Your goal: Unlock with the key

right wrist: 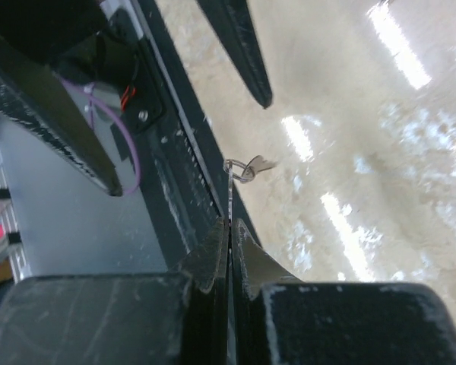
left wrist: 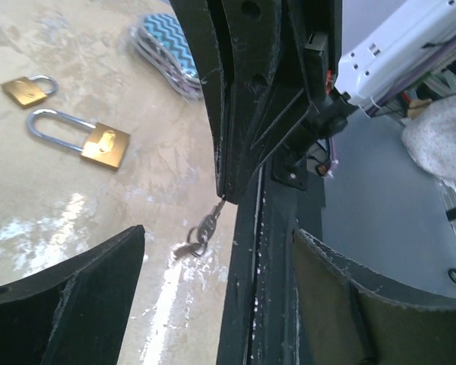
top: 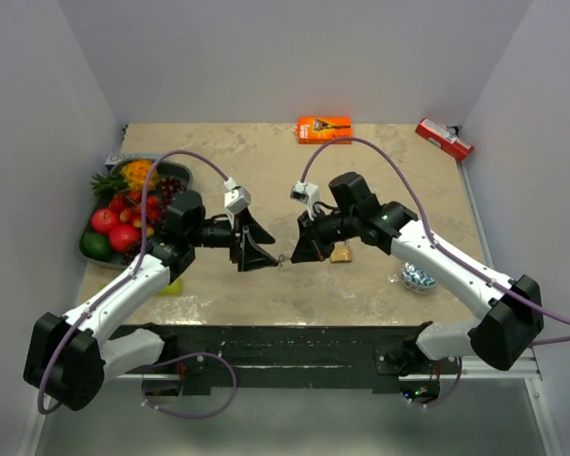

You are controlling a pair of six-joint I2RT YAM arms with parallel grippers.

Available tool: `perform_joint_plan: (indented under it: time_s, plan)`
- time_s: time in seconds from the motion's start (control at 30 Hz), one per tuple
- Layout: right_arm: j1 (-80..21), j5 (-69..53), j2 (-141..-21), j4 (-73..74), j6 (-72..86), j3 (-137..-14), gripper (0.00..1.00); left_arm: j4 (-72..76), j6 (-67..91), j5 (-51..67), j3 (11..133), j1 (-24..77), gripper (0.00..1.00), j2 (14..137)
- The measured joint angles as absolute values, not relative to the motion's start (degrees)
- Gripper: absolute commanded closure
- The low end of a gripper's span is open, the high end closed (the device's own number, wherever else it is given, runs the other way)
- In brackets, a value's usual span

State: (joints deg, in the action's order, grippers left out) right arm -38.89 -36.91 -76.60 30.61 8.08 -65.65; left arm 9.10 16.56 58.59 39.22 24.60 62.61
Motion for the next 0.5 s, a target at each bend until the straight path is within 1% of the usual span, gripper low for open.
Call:
perform_joint_plan:
  time_s: [0.07,0.17,0.27,0.3,0.37,0.4,0.5]
  plan:
    - [-39.94,-37.04,-76.62,33.15,7.33,-65.93,1.0,8.01,15.64,59.55,39.42,25.63,0.24,63.51]
    - [-40.8,-37.91,-76.64,35.31,6.5,-66.24,1.0,5.93,14.06,60.82,39.99,27.7,0.3,65.23]
    - [-40.82,-39.44,-76.64,36.75,5.91,-66.78,1.0,4.01,12.67,61.49,40.16,29.12,0.38,65.76]
    - [-40.82,-39.88,-76.64,36.91,5.78,-66.92,1.0,3.64,12.32,61.73,40.18,29.43,0.44,65.76]
    - [-40.82,-40.51,-76.66,37.28,5.43,-67.33,1.0,3.2,11.75,62.15,40.18,29.82,0.51,65.78]
    - [-40.82,-40.91,-76.66,37.36,5.3,-67.51,1.0,2.98,11.44,62.41,40.18,29.98,0.57,65.78]
    - [-40.82,-41.8,-76.69,37.6,4.95,-67.7,1.0,2.39,10.87,62.92,40.29,30.7,0.63,65.87]
